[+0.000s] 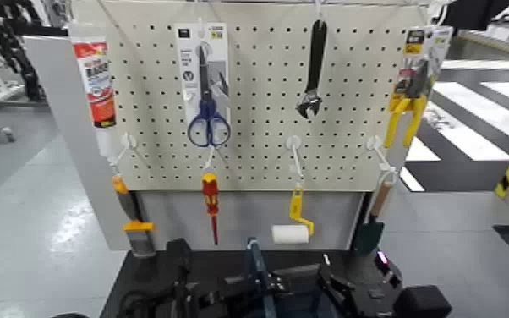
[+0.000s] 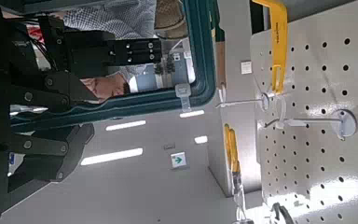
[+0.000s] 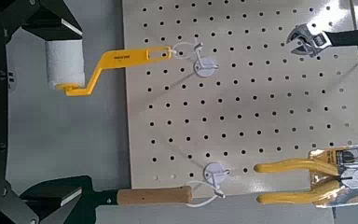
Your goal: Place the crate on the table.
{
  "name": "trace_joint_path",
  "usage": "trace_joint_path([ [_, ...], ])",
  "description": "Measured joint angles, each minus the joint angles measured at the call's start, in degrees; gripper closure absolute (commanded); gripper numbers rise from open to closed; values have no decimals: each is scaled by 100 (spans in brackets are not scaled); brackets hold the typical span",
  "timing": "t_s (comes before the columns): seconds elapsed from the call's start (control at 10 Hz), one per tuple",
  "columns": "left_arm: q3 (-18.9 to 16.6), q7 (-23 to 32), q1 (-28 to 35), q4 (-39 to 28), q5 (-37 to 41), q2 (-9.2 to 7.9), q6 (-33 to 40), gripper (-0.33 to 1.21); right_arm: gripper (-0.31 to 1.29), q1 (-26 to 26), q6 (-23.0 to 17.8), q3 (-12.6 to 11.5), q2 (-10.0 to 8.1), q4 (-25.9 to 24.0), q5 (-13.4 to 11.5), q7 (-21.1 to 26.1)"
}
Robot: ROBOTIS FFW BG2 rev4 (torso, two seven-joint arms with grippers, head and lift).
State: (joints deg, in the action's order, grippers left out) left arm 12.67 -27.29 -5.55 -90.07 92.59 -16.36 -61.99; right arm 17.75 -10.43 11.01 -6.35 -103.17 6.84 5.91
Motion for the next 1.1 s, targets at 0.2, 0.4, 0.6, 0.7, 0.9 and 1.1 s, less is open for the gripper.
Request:
trace_joint_path([
  [0.2,3,-55,-139,108,-142,-54,-79,119,14,0,-19,14,3,17,15,0],
  [0.4,-4,-183,-264,248,-295,-119,-146,119,14,3,-47,15,7,36,30,2],
  [0.6,69,-488,-484,446,-558,-218,-188,119,14,2,-74,17,11,57,38,5],
  [0.7,123,-682,-605,564,-732,-257,-190,119,14,1,-80,24,11,65,42,5],
  [0.9,208,-950,-819,759,-1026,-322,-157,119,14,-7,-82,34,12,69,46,1],
  [1.1,300,-1137,-983,923,-1204,-357,-106,119,14,-9,-90,41,11,78,52,1],
])
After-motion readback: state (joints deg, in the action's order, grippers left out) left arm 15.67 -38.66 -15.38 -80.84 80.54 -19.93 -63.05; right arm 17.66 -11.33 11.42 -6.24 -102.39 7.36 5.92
